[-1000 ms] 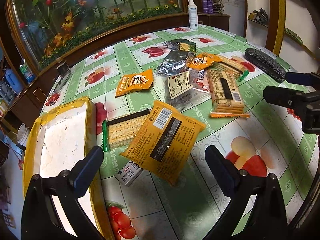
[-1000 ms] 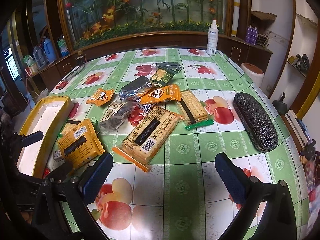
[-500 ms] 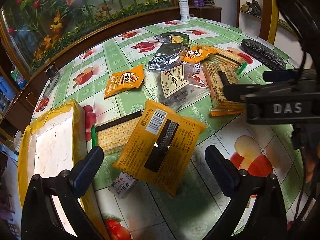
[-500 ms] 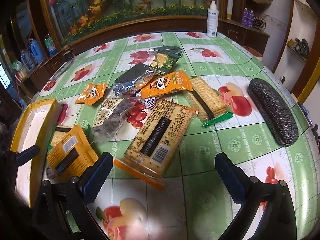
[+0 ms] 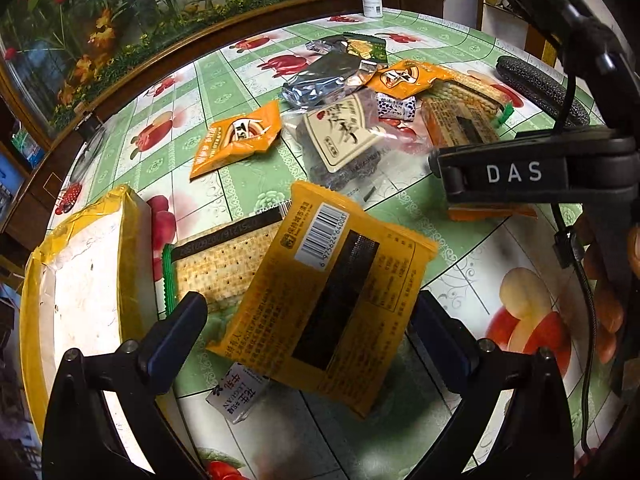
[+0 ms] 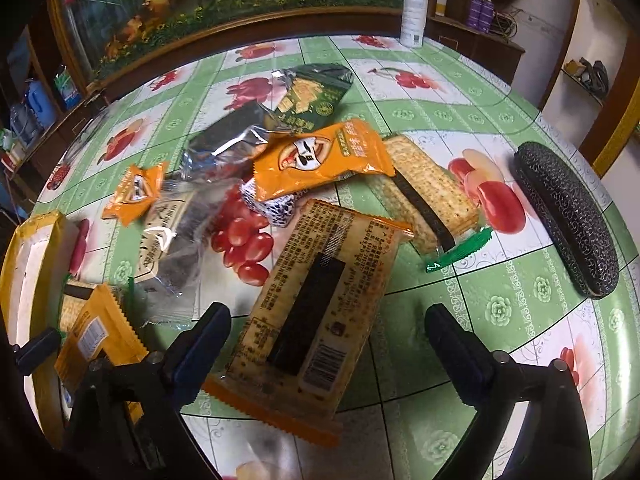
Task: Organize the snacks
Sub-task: 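Close left tool on the yellow bag while right tool grips the beige cracker bar, then carry both packages over the yellow-rimmed tray and open both tools to drop them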
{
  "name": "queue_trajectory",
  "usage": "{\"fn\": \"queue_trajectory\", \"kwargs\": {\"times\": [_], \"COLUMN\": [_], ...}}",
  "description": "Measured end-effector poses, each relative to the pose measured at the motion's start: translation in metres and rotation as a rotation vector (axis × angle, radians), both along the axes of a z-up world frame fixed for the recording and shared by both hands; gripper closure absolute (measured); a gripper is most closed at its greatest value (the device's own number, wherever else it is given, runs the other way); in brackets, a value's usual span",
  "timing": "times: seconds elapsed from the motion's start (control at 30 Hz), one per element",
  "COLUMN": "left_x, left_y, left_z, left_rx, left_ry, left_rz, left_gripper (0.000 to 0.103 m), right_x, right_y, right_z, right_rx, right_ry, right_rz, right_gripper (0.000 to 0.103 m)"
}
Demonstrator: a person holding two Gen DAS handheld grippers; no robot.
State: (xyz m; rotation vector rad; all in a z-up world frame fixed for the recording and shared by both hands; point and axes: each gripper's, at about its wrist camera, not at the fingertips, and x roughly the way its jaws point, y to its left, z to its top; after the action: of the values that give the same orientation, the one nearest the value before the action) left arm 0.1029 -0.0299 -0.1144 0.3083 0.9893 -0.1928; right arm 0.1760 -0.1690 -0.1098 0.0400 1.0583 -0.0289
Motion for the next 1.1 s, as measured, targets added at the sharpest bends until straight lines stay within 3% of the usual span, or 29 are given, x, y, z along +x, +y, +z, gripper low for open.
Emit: {"fn": "queue_trajectory", "kwargs": {"times": [0.27,0.37,0.43,0.47,0.53,0.8,1.1], "left_x": [0.006,0.008,0.008,0.007,0.005,-0.001,-0.026], "left_y": [-0.002,0.003,0.003,0.003,0.001,0.002,0.011], "left_z": [-0.005,-0.007,-0.009,-0.008,-0.005,-0.001,0.035], "left_rx": [-0.033,-0.101,-0.150,-0.162,-0.167,-0.214,-0.261], "left_ry": [0.028,0.057,0.072,0.067,0.058,0.032,-0.092], "left_rz": [0.004,0.017,0.017,0.021,0.027,0.072,0.141], "left_gripper": [0.001,0.002,0.008,0.010,0.027,0.028,0.028], "right_x": [0.002,-0.001,-0.003,-0.004,-0.007,-0.028,-0.057], "right_y": [0.006,0.003,-0.003,-0.006,-0.011,-0.028,-0.039], "right_z": [-0.005,-0.002,0.000,0.001,0.002,0.004,0.021], "right_rx": [-0.037,-0.044,-0.044,-0.043,-0.032,0.021,0.094], "right_ry": [-0.003,-0.014,-0.021,-0.021,-0.023,-0.042,-0.109], "right_rz": [0.023,0.033,0.036,0.038,0.051,0.094,0.142], "right_gripper": [0.012,0.027,0.048,0.047,0.047,0.048,0.048]}}
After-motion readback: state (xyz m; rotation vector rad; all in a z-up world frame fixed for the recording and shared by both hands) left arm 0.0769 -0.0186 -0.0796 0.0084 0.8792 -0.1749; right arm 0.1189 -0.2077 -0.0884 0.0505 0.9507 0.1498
